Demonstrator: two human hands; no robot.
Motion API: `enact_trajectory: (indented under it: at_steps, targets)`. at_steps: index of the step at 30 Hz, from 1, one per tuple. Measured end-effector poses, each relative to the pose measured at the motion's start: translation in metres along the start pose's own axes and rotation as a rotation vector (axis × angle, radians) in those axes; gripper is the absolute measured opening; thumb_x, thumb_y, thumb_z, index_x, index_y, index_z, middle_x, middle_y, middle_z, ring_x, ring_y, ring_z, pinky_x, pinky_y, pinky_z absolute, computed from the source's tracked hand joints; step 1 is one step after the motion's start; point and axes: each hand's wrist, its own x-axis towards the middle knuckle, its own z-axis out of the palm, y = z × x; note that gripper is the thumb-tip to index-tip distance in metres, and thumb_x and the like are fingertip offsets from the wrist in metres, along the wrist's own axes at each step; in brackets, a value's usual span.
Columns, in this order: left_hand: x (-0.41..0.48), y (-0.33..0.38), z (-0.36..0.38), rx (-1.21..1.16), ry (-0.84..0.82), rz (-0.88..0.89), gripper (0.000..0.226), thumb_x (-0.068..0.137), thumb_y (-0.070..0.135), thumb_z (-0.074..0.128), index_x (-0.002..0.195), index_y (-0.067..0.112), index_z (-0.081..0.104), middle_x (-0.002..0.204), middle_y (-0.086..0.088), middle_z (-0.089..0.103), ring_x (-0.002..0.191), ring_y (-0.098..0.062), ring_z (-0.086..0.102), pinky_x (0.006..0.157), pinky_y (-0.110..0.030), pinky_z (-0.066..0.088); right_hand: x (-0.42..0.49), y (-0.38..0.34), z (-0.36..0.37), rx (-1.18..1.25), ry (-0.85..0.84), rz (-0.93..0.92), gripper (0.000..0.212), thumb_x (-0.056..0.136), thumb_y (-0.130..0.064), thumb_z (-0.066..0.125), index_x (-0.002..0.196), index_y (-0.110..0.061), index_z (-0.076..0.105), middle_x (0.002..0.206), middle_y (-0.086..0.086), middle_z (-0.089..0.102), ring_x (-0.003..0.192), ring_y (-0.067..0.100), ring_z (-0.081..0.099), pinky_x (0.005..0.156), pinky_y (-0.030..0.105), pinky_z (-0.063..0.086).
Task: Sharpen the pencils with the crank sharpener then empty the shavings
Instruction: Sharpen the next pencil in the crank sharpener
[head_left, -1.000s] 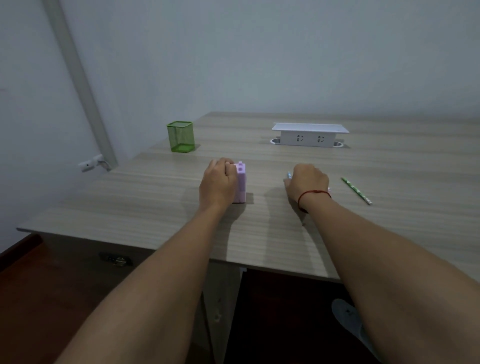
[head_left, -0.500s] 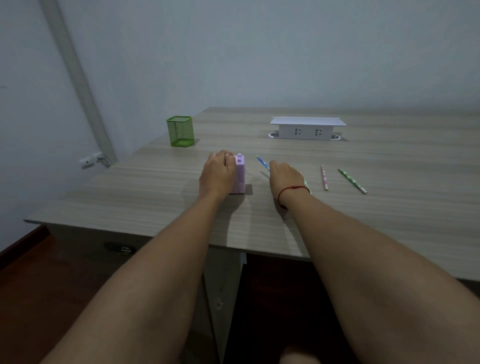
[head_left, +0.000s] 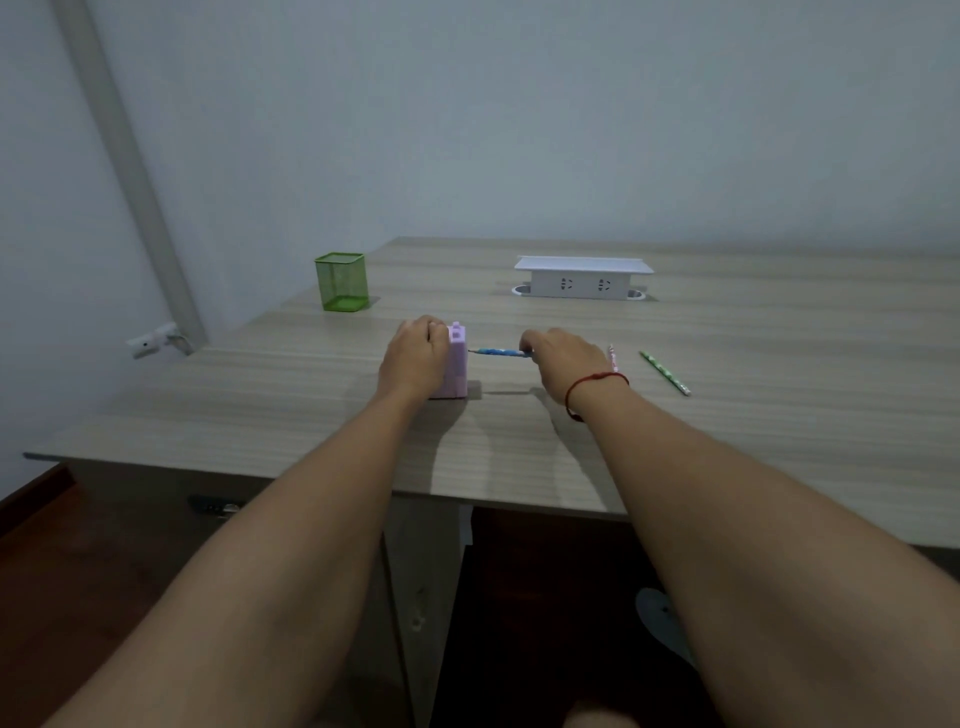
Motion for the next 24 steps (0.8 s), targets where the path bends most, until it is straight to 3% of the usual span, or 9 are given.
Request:
enact_trajectory:
  at_steps: [16, 20, 24]
  targets:
    - [0.000, 0.002, 0.002, 0.014, 0.002, -0.018, 0.034, 0.096, 0.025, 0.033, 0.103, 0.012, 0.064, 0.113, -0.015, 0.060, 0.101, -0.029, 0.055, 0.080, -0.032, 0.040, 0.007, -0.018, -0.001, -0.018, 0.025, -0.025, 0.038, 0.095, 0.001, 0.039, 0.126, -0.015, 0.056, 0.122, 0.013, 0.057, 0.109, 0.032, 0.056, 0.087, 0.038, 0.047]
    - [-0.009, 0.006, 0.001, 0.014, 0.041, 0.012, 0.044, 0.087, 0.031, 0.028, 0.101, 0.010, 0.064, 0.111, -0.017, 0.061, 0.104, -0.032, 0.054, 0.086, -0.036, 0.042, 0.011, -0.027, 0.000, -0.090, 0.078, -0.026, 0.040, 0.096, 0.003, 0.036, 0.127, -0.014, 0.057, 0.121, 0.014, 0.058, 0.111, 0.033, 0.057, 0.091, 0.041, 0.047]
    - [-0.009, 0.010, 0.001, 0.139, 0.075, 0.017, 0.032, 0.096, 0.022, 0.035, 0.106, 0.010, 0.063, 0.113, -0.018, 0.061, 0.105, -0.033, 0.055, 0.091, -0.039, 0.043, 0.014, -0.036, 0.003, -0.121, 0.063, -0.051, 0.041, 0.097, 0.001, 0.036, 0.129, -0.014, 0.057, 0.125, 0.015, 0.058, 0.116, 0.035, 0.056, 0.092, 0.040, 0.046]
